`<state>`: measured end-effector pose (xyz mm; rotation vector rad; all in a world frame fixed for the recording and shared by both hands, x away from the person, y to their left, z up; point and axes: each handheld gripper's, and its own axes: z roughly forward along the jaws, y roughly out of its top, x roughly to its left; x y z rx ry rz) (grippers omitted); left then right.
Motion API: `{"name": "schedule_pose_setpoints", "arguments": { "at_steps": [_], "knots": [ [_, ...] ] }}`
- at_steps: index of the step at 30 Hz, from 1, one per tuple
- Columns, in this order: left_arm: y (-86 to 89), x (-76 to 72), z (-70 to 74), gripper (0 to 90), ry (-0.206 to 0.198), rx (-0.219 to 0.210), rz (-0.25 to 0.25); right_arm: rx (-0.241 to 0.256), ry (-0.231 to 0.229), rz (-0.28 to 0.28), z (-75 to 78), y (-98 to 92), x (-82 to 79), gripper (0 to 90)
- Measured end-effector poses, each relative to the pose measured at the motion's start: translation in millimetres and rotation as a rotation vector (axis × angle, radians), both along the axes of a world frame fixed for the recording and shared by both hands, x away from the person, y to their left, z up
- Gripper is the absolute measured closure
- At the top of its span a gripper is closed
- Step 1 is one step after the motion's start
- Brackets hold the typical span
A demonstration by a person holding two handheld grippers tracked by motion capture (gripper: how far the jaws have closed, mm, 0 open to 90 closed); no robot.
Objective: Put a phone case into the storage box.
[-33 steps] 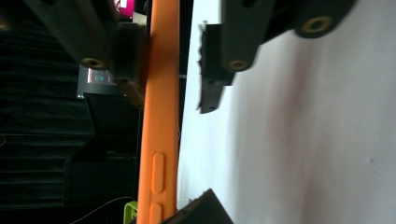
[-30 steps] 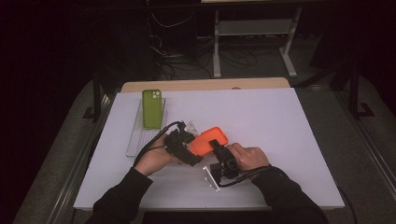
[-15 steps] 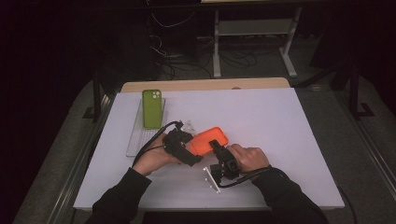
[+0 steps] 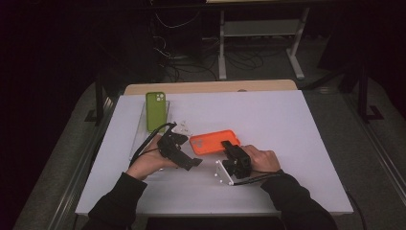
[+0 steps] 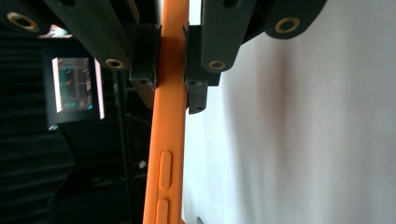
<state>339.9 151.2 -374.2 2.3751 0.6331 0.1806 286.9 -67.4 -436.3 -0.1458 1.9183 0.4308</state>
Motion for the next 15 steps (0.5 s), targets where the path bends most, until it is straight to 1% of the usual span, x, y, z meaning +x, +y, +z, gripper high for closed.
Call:
{"name": "schedule_pose_setpoints", "arguments": {
  "at_steps": [1,2,3,4,5,6,7,8,9,10,12,13,14,15],
  "knots": [
    [1.2,0.5,0.4,0.0,-0.005,0.011,-0.011,0.003,0.006,-0.003,1.7,-1.5,1.4,78.6],
    [0.7,-0.2,-0.6,0.0,-0.005,-0.007,-0.002,0.016,0.015,-0.002,1.0,-2.4,3.1,78.6],
    [0.5,-0.7,-0.9,0.0,-0.003,-0.017,0.004,0.023,0.031,-0.013,2.1,-3.2,3.7,78.5],
    [0.4,-1.1,-1.3,0.0,-0.003,-0.028,0.009,0.033,0.045,-0.006,4.3,-4.2,5.5,78.5],
    [0.7,-1.2,-1.4,0.0,-0.003,-0.032,0.011,0.089,0.088,-0.043,6.4,-4.9,4.6,78.5],
    [2.0,-0.4,-0.7,0.0,-0.011,-0.013,-0.003,0.09,0.097,-0.038,8.3,-6.6,7.0,78.5],
    [2.2,-1.1,-1.0,0.0,-0.011,-0.015,0.002,0.1,0.112,-0.043,9.3,-7.3,7.6,78.5],
    [2.3,-1.4,-1.1,0.0,-0.01,-0.016,0.005,0.121,0.133,-0.049,10.7,-8.5,8.8,78.5],
    [2.0,-1.7,-1.6,0.0,-0.008,-0.022,0.011,0.159,0.168,-0.064,12.1,-9.6,9.2,78.6],
    [1.3,-2.3,-2.3,0.0,-0.004,-0.034,0.022,0.176,0.187,-0.068,13.4,-11.0,10.6,78.6],
    [1.8,-0.8,-2.6,0.0,-0.017,-0.02,0.009,0.216,0.217,-0.083,15.9,-13.9,13.1,78.5],
    [2.7,0.2,-2.2,0.0,-0.02,-0.005,-0.001,0.238,0.236,-0.091,17.1,-14.9,13.8,78.5],
    [3.5,0.9,-1.7,0.0,-0.022,0.005,-0.007,0.273,0.259,-0.098,18.2,-16.2,15.1,78.6],
    [3.7,1.1,-1.5,0.0,-0.025,0.005,-0.004,0.332,0.307,-0.118,19.2,-16.3,14.3,78.6]
  ]
}}
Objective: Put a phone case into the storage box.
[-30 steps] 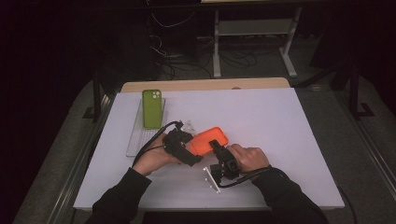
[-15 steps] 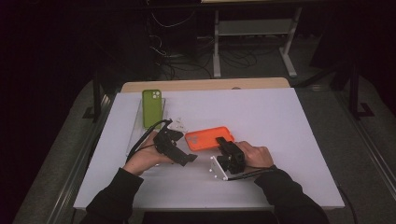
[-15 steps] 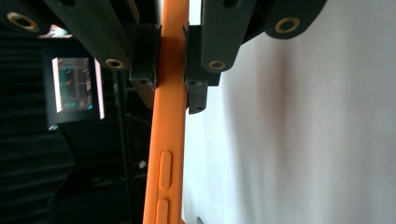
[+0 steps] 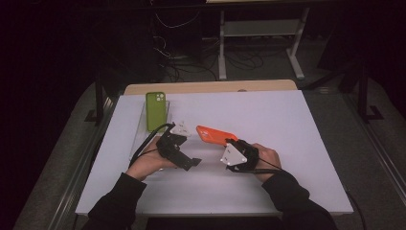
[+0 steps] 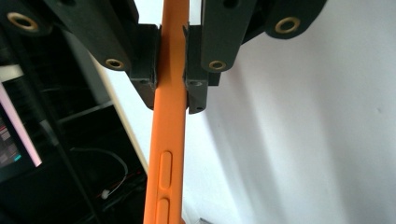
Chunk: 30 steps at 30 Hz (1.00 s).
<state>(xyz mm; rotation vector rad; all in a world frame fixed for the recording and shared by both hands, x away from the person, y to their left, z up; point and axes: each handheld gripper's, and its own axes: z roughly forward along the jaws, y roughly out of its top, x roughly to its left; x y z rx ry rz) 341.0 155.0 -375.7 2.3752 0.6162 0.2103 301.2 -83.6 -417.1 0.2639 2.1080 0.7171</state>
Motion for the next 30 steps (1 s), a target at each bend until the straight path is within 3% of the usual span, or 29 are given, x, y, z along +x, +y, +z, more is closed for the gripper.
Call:
{"name": "schedule_pose_setpoints", "arguments": {
  "at_steps": [6,14,19,22,25,30],
  "knots": [
    [0.1,-0.5,-0.7,0.0,0.004,-0.012,0.032,0.127,0.146,-0.02,6.7,-8.3,8.9,78.6],
    [2.2,1.3,0.6,0.0,-0.008,-0.024,0.053,0.38,0.368,-0.053,12.5,-19.4,20.0,78.6],
    [2.8,2.3,1.1,0.0,-0.012,-0.059,0.077,0.531,0.516,-0.071,11.2,-29.7,28.6,78.7],
    [3.0,3.1,2.8,0.0,-0.019,-0.08,0.092,0.612,0.576,-0.078,9.5,-34.3,32.2,78.7],
    [3.0,4.7,4.4,0.0,-0.03,-0.106,0.101,0.636,0.583,-0.08,8.7,-37.7,34.7,78.8],
    [0.8,9.6,9.3,0.0,-0.04,-0.208,0.149,0.655,0.592,-0.09,10.9,-35.1,31.8,78.9]
  ]
}}
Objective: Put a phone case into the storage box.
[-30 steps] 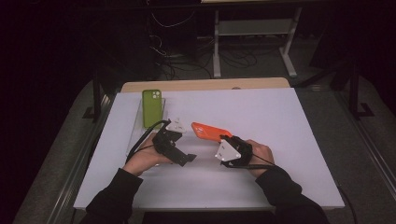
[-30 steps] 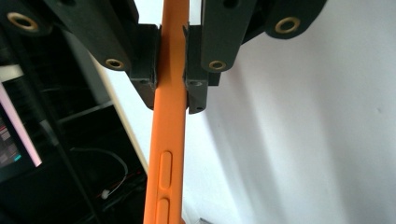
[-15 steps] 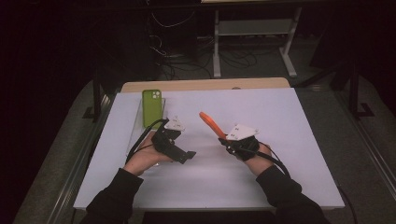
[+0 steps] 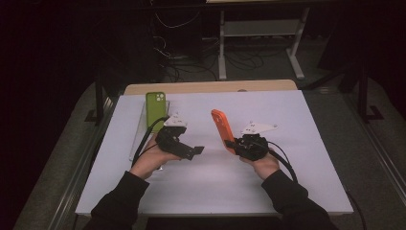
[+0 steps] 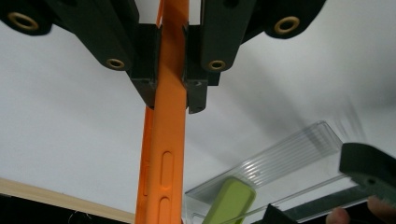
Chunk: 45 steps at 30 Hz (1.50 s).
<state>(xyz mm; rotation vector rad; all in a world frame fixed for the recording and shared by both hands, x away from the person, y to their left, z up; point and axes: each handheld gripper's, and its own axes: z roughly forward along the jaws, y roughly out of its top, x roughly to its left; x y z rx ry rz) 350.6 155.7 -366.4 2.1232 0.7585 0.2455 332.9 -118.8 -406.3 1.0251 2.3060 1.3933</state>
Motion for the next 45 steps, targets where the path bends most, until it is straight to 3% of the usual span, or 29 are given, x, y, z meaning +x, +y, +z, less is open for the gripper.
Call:
{"name": "schedule_pose_setpoints", "arguments": {
  "at_steps": [5,13,18,31,37,39,45],
  "knots": [
    [-2.7,8.0,3.3,0.0,0.006,-0.089,0.018,0.022,0.003,-0.001,1.4,6.8,-3.2,78.8],
    [-18.7,15.6,8.0,0.0,-0.001,-0.133,-0.005,0.028,-0.01,0.025,2.2,16.3,-6.1,78.9],
    [-26.2,20.3,5.6,0.0,0.005,-0.187,-0.018,0.04,-0.013,0.035,3.7,19.5,-8.5,78.8],
    [-34.9,24.1,0.7,0.0,-0.02,-0.246,-0.016,0.051,-0.032,0.069,4.7,29.5,-12.4,78.9],
    [-36.5,22.8,0.2,0.0,-0.03,-0.278,0.019,0.047,-0.04,0.08,4.7,32.1,-14.3,78.9],
    [-35.8,22.4,0.8,4.5,-0.032,-0.28,0.024,0.044,-0.041,0.08,4.6,32.7,-14.6,78.9],
    [-35.2,22.1,-1.0,6.9,-0.044,-0.296,0.031,0.034,-0.04,0.079,3.7,33.6,-14.7,78.9]
  ]
}}
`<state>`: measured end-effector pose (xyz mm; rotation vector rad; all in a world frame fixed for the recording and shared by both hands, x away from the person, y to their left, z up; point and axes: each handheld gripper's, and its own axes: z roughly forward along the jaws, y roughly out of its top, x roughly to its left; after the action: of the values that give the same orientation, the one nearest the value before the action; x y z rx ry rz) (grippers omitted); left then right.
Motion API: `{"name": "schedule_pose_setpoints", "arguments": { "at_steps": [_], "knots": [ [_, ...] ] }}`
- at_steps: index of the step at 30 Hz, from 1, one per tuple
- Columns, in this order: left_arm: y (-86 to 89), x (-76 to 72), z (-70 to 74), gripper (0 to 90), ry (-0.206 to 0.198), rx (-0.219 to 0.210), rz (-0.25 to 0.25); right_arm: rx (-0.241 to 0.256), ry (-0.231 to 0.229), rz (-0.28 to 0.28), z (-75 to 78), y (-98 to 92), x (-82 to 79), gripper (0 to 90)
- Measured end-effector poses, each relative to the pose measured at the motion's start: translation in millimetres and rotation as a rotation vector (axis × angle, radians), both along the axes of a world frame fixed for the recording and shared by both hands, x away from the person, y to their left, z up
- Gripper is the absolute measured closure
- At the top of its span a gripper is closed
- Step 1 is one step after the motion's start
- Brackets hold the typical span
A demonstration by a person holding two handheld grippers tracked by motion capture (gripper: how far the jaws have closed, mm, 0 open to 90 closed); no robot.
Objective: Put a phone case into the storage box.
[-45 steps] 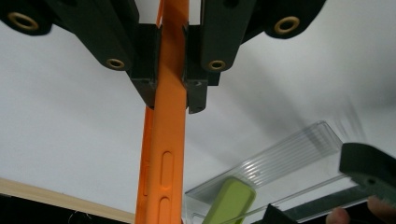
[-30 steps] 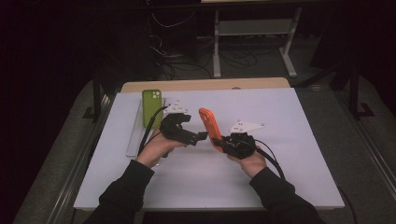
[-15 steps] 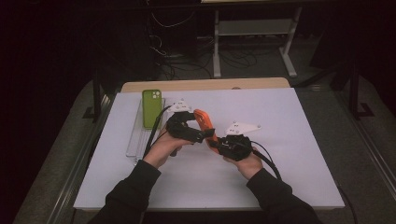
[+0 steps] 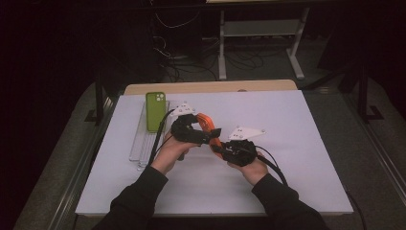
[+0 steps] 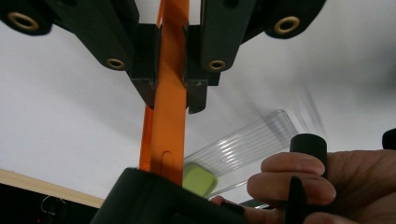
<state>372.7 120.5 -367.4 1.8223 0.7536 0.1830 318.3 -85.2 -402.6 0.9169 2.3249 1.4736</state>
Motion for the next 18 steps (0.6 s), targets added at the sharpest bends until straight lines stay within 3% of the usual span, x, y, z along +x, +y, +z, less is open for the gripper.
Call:
{"name": "schedule_pose_setpoints", "arguments": {
  "at_steps": [6,15,16,18],
  "knots": [
    [0.1,0.2,-0.6,9.6,-0.022,0.016,-0.013,-0.012,0.007,-0.001,-1.7,1.5,-0.4,78.8],
    [-1.7,-2.5,0.9,11.8,-0.016,0.026,-0.009,-0.032,0.025,-0.006,-2.6,3.0,-1.2,77.7],
    [-1.9,-2.7,1.2,12.0,-0.023,0.03,-0.005,-0.033,0.022,-0.007,-2.5,2.9,-1.0,76.1],
    [-1.8,-3.8,2.5,13.1,-0.041,0.049,0.011,-0.033,0.026,-0.007,-2.4,1.7,0.5,64.7]
  ]
}}
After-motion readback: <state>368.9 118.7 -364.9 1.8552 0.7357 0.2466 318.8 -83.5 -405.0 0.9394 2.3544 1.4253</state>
